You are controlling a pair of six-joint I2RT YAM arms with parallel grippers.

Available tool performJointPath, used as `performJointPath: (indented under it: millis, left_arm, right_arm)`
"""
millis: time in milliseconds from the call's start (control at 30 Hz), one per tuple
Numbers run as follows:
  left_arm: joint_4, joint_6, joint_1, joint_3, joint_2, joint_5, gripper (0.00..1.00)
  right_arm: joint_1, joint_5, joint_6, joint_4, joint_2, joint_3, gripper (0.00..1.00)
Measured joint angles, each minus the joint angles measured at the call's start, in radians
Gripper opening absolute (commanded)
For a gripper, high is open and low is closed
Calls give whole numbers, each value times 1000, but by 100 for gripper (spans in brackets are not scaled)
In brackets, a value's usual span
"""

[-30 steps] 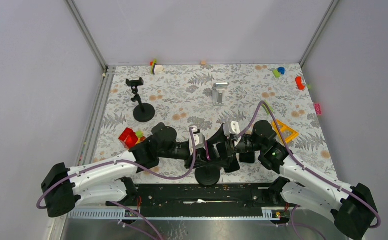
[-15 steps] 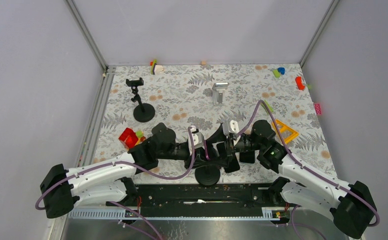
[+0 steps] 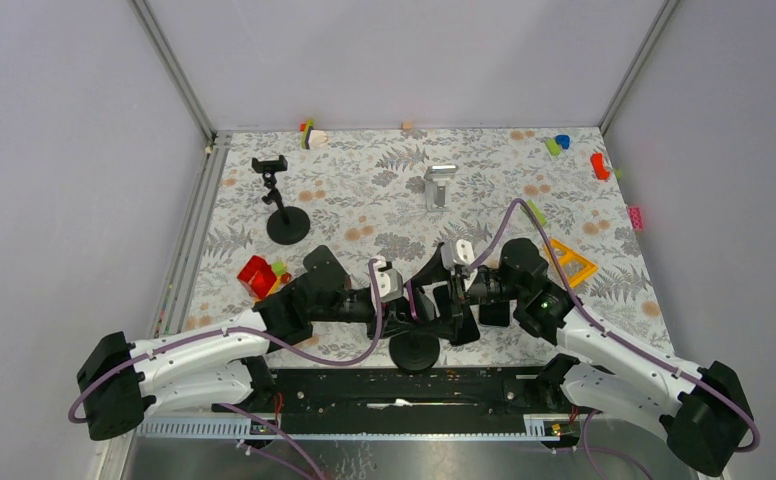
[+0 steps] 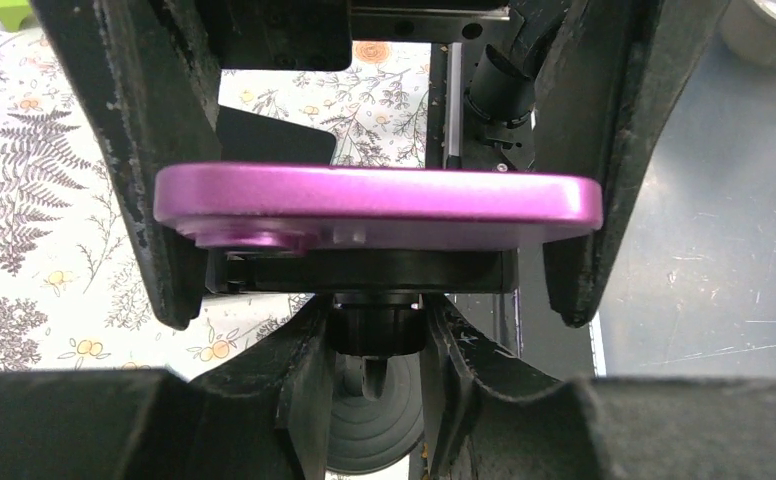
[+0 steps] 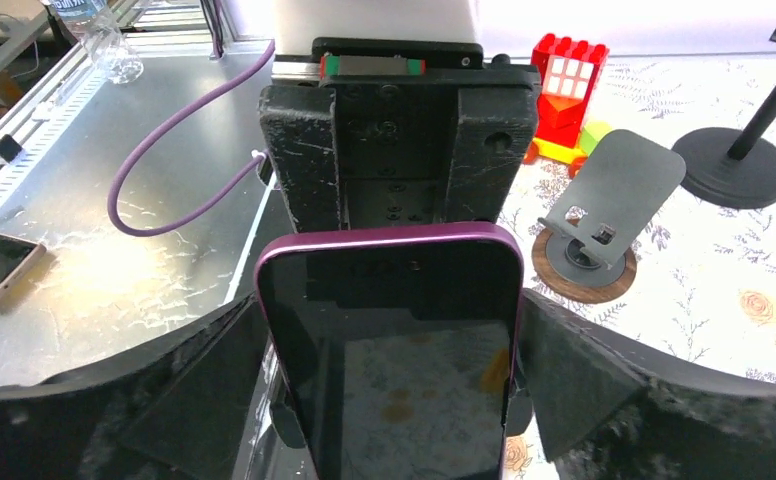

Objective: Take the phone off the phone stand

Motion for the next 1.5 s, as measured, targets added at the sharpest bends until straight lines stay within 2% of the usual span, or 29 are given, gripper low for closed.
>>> performJointPath:
  millis: [267, 567, 700, 1000, 1333, 1400, 1433, 1500]
  left_arm:
    - [-1, 22, -1, -2, -1, 8, 0]
    - [-2, 36, -3, -2, -1, 19, 0]
    - [-2, 37, -3, -2, -1, 20, 0]
    - [0, 37, -3, -2, 3, 21, 0]
    - [6, 37, -2, -2, 8, 24, 0]
    - [6, 37, -2, -2, 8, 25, 0]
    - [5, 37, -2, -2, 8, 25, 0]
    - [5, 36, -2, -2, 8, 28, 0]
  right_arm:
    - [3, 3, -19, -182, 0, 78, 100]
    - [3, 4, -54, -246, -29, 88, 100]
    - [3, 5, -59, -257, -35, 91, 97]
    - [3, 26, -43, -251, -40, 91, 82]
    - [2, 24, -49, -250, -39, 91, 85]
    - [2, 20, -54, -250, -39, 91, 80]
    - [2, 20, -56, -250, -39, 91, 68]
    - [2, 19, -68, -249, -39, 91, 53]
